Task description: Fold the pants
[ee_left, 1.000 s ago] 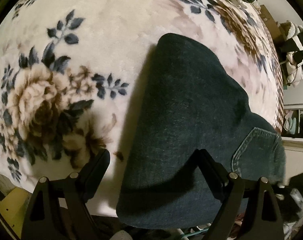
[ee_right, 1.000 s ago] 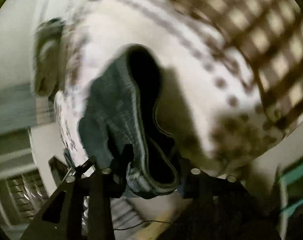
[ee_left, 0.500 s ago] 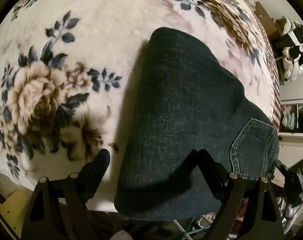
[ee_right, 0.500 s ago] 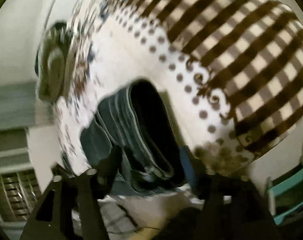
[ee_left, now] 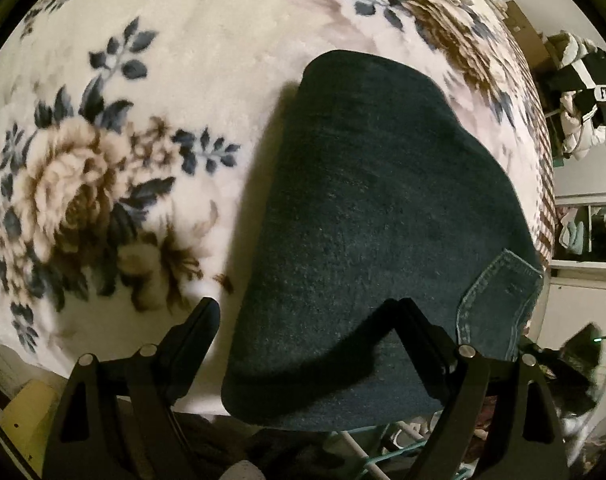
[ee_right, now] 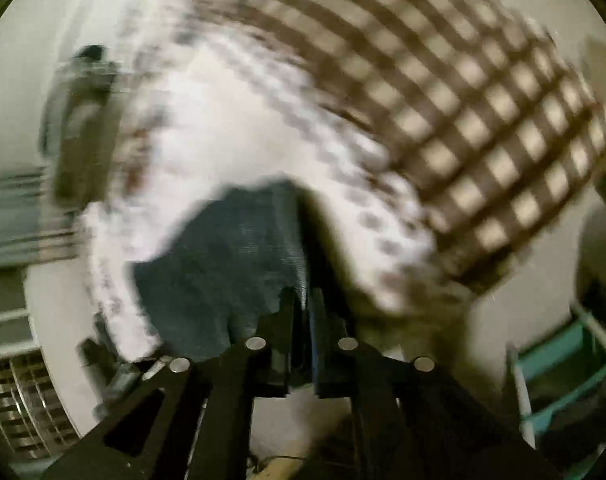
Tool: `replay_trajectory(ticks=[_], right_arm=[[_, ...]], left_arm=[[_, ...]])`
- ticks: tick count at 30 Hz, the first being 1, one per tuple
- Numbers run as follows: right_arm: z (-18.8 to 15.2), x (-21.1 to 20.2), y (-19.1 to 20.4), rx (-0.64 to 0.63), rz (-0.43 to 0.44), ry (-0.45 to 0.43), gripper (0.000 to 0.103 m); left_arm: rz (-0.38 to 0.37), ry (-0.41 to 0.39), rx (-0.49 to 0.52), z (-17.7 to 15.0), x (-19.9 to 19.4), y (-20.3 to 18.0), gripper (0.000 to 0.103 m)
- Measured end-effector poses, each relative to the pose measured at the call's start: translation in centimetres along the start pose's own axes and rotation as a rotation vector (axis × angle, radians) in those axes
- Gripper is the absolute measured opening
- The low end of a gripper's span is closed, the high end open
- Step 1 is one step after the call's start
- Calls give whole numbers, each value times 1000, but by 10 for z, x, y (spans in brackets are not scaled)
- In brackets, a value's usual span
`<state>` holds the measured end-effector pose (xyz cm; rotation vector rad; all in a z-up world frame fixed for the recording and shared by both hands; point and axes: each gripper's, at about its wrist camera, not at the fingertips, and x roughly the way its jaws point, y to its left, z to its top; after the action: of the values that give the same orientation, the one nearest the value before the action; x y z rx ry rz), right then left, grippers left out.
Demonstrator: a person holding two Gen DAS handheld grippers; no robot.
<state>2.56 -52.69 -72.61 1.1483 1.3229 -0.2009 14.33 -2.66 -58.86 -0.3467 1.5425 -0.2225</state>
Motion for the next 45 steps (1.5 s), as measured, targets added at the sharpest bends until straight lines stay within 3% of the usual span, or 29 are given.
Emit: replay_trajectory(ticks=[1,2,3,6,8,13,17,23,28,29,30,31,33,35,38,45], right_arm=[[1,5,-7,26,18,17,28],[1,5,-16,59,33,22,52],[-2,-1,-23,78,71,-7,65],[-18,-6,-33,107,211,-39,79],[-30,4,-38,123,302,-8,87],[-46,57,-24,38,377,63,88],[-42,88,-6,-13,379,41,102],[-40,99,3,22,445,-12,102],[-45,101,17,30,428,-64,98],[-47,101,20,32,424,-74,88],[-48,104,24,29,406,-80,72],[-49,106,26,27,393,-85,66],[-51,108,33,26,365,-105,57],[-56,105,37,23,349,-112,52],[-65,97,48,2,315,-118,48],[-81,63,76,-28,316,-85,45]], left_arm=[[-2,-3,4,-1,-1,-1,90],[-7,-7,10,-2,-2,0,90],[-16,-10,10,-2,-2,2,90],[-62,0,-14,-8,0,16,89],[-100,-4,-42,-10,7,20,89],[-159,-27,-67,-11,20,23,90],[-166,-52,-39,-10,21,21,91],[-183,-73,-37,-4,24,19,92],[-189,-101,-46,-4,22,21,91],[-180,-110,-37,-5,21,19,78],[-168,-123,-21,-6,19,18,63],[-159,-127,-17,-6,17,20,59],[-179,-141,-29,-7,11,24,34],[-194,-155,-28,-10,4,24,23],[-187,-174,-2,-15,-17,12,18],[-164,-183,7,-25,-88,-8,17]])
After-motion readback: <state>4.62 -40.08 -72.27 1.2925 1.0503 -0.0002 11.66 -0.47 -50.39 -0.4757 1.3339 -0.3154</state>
